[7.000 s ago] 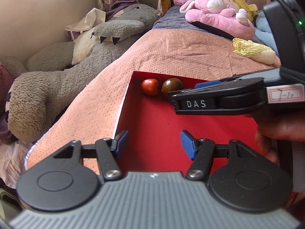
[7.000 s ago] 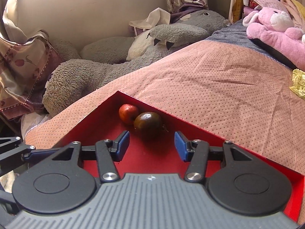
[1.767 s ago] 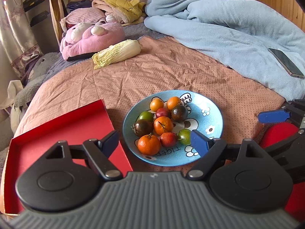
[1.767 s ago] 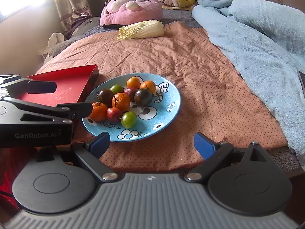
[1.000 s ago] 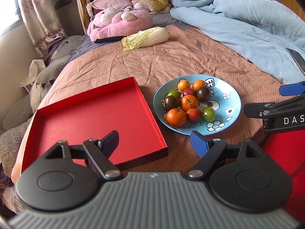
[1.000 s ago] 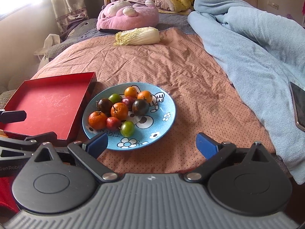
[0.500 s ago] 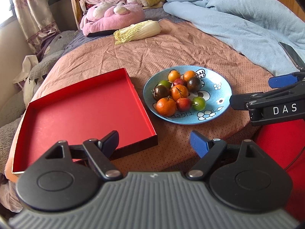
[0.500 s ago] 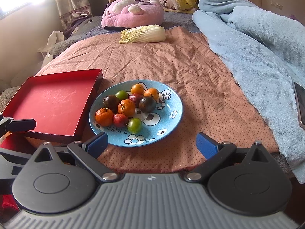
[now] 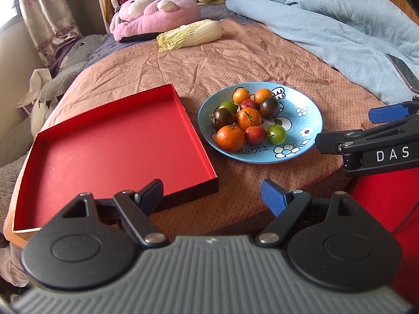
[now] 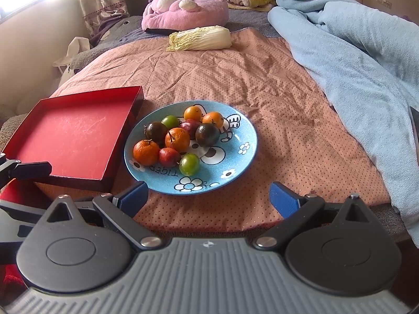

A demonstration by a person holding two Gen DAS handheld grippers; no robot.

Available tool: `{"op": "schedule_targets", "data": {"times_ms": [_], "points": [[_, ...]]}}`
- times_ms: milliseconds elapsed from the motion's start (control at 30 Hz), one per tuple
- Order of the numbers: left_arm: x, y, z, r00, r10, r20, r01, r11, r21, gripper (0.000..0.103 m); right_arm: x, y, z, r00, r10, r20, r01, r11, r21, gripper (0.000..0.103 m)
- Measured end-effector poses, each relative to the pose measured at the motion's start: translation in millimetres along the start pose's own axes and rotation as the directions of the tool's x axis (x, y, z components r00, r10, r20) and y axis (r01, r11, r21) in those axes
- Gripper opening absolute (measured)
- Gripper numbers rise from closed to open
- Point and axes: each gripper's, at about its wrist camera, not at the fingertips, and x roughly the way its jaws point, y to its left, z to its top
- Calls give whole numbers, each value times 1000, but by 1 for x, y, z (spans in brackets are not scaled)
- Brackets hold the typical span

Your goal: Organize fruits

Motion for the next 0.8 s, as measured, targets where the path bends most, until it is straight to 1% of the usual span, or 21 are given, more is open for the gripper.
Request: {"op": "schedule_targets", "data": {"times_ms": [800], "points": [[5, -1, -2, 1000, -5, -16, 5, 1000, 5, 84, 10, 1, -4, 1000, 10, -21, -10, 1000, 3, 101]]}}
